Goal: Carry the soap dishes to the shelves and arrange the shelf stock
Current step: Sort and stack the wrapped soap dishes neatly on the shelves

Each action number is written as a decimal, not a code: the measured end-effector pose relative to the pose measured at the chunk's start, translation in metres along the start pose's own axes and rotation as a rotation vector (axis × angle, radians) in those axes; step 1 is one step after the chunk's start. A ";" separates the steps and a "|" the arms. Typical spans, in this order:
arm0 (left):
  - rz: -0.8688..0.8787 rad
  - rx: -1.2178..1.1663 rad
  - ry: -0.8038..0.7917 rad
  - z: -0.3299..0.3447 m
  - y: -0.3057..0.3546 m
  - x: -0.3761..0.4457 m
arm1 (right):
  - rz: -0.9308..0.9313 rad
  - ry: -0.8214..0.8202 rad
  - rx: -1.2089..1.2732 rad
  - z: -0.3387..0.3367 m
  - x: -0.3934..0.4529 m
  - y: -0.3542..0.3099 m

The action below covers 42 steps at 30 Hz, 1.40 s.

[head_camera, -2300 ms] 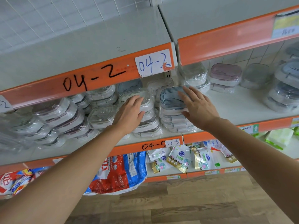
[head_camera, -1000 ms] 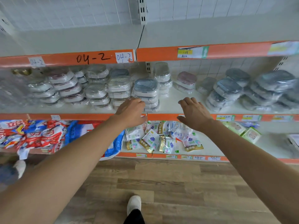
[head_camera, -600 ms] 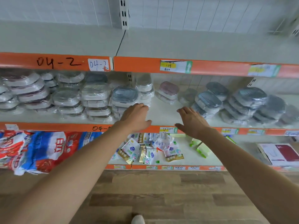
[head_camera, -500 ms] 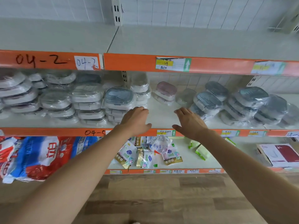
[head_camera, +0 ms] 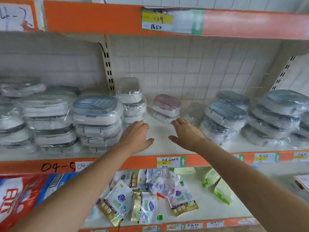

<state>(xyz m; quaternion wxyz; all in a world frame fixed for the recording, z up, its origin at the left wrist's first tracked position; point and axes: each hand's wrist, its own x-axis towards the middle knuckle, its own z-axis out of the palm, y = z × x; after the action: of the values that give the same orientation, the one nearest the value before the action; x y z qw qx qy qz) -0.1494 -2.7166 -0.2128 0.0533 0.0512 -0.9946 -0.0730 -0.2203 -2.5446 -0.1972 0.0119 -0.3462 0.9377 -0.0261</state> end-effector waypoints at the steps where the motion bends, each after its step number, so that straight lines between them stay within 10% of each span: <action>1: 0.003 0.003 0.014 0.006 -0.002 0.005 | 0.001 -0.006 -0.009 0.005 0.006 0.002; 22: -0.043 0.088 0.151 0.055 -0.007 0.005 | 0.016 -0.038 -0.135 0.055 0.026 0.018; 32: -0.020 -0.020 0.182 0.033 0.015 0.018 | -0.014 0.235 -0.126 -0.020 -0.006 0.067; 42: 0.160 -0.005 0.208 0.029 0.087 0.042 | 0.421 0.255 -0.080 -0.039 -0.039 0.155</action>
<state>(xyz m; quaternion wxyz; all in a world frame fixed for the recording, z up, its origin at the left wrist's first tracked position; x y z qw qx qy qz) -0.2024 -2.6315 -0.2235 0.1621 -0.0211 -0.9844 -0.0653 -0.2932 -2.3998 -0.1671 -0.1148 -0.1373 0.9834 -0.0294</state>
